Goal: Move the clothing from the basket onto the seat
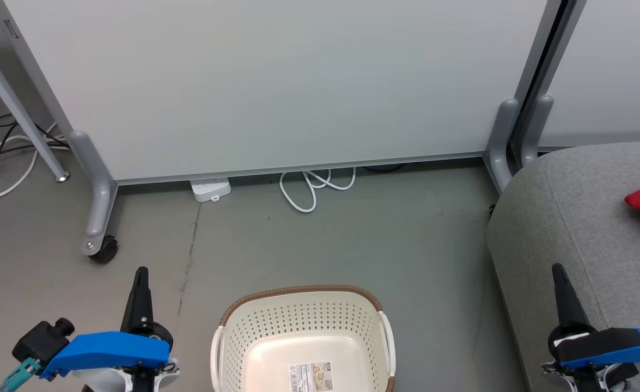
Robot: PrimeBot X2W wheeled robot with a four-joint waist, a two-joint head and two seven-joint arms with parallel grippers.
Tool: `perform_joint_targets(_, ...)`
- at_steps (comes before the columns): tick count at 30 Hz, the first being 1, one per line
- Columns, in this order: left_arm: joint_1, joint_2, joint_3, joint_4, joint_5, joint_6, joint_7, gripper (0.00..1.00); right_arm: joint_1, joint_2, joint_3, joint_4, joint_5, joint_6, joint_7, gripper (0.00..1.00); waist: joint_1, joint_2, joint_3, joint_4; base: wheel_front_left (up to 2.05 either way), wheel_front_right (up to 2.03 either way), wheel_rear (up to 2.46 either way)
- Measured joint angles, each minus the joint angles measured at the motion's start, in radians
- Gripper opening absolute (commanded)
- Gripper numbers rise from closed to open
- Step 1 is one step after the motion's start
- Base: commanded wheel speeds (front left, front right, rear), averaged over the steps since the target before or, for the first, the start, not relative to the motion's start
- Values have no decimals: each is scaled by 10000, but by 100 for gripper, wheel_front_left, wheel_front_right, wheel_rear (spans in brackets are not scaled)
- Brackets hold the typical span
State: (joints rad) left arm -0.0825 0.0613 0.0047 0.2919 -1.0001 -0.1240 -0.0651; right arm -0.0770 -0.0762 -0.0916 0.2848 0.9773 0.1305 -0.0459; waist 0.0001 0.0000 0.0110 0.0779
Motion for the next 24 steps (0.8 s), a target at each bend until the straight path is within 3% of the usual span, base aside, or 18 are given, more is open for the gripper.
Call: perform_joint_targets(24,-57,6,347,-184,-2502,-2,639,0,-78,94,-96,-148,2512,0,627,0,0,0,-26,-256,0,0,0)
